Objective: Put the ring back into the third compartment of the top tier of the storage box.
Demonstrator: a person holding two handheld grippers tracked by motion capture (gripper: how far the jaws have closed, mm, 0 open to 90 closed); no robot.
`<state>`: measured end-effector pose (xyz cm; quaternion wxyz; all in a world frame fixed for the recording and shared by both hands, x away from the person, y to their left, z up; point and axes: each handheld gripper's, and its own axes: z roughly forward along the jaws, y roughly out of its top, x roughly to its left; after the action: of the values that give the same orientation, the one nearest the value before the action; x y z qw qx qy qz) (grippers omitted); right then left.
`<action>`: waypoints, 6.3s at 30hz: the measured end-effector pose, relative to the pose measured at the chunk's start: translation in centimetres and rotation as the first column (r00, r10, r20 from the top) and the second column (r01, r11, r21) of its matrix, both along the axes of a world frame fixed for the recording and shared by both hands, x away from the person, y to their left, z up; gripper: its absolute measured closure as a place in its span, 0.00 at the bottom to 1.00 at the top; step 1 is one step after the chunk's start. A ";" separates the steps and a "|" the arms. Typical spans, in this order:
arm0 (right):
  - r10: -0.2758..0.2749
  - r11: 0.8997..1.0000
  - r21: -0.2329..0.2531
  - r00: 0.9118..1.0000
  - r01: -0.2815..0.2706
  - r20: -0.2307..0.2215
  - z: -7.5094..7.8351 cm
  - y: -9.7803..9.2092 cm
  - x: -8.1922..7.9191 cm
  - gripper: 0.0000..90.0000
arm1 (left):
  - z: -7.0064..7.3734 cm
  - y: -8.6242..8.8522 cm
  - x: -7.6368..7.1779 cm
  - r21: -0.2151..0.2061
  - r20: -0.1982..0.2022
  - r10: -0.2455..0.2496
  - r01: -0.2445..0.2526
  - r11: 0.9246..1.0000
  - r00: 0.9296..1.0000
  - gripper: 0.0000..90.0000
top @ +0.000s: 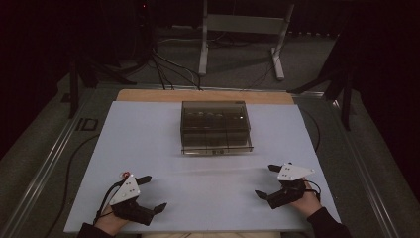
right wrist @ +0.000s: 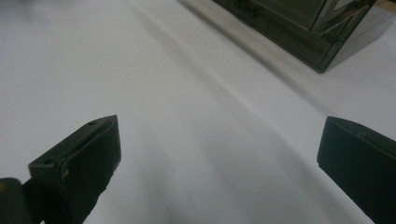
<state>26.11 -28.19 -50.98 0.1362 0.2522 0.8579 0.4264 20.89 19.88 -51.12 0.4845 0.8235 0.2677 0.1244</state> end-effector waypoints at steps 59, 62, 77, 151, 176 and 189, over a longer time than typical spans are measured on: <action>0.030 0.999 0.014 0.999 -0.030 -0.018 0.1 -0.1 -0.7 0.00 | 4.1 8.4 3.5 0.042 0.079 0.315 -0.319 0.947 0.946 0.01; 0.032 0.999 0.010 0.999 -0.032 -0.016 0.0 -0.1 -0.7 0.00 | 3.5 8.7 3.5 0.046 0.029 0.345 -0.346 0.937 0.938 0.01; 0.036 0.999 0.008 0.999 -0.035 -0.019 0.0 -0.1 -0.7 0.00 | 0.7 7.8 4.2 0.138 -0.086 0.469 -0.456 0.879 0.879 0.05; 0.049 0.999 -0.006 0.998 -0.049 -0.026 -0.1 0.0 -0.8 0.00 | -0.3 7.4 4.9 0.254 -0.122 0.423 -0.384 0.888 0.898 0.66; 0.048 0.999 -0.001 0.999 -0.048 -0.024 -0.1 0.0 -0.8 0.00 | 3.0 4.0 5.3 0.219 -0.104 0.267 -0.240 0.946 0.958 0.66; 0.049 0.999 -0.001 0.999 -0.049 -0.023 0.0 0.0 -0.8 0.00 | 4.5 2.1 5.9 0.207 -0.095 0.192 -0.169 0.964 0.977 0.66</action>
<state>25.28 -28.22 -51.03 0.1162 0.2358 0.8656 0.4262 26.80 21.99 -46.60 0.3707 0.8455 0.3552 0.1469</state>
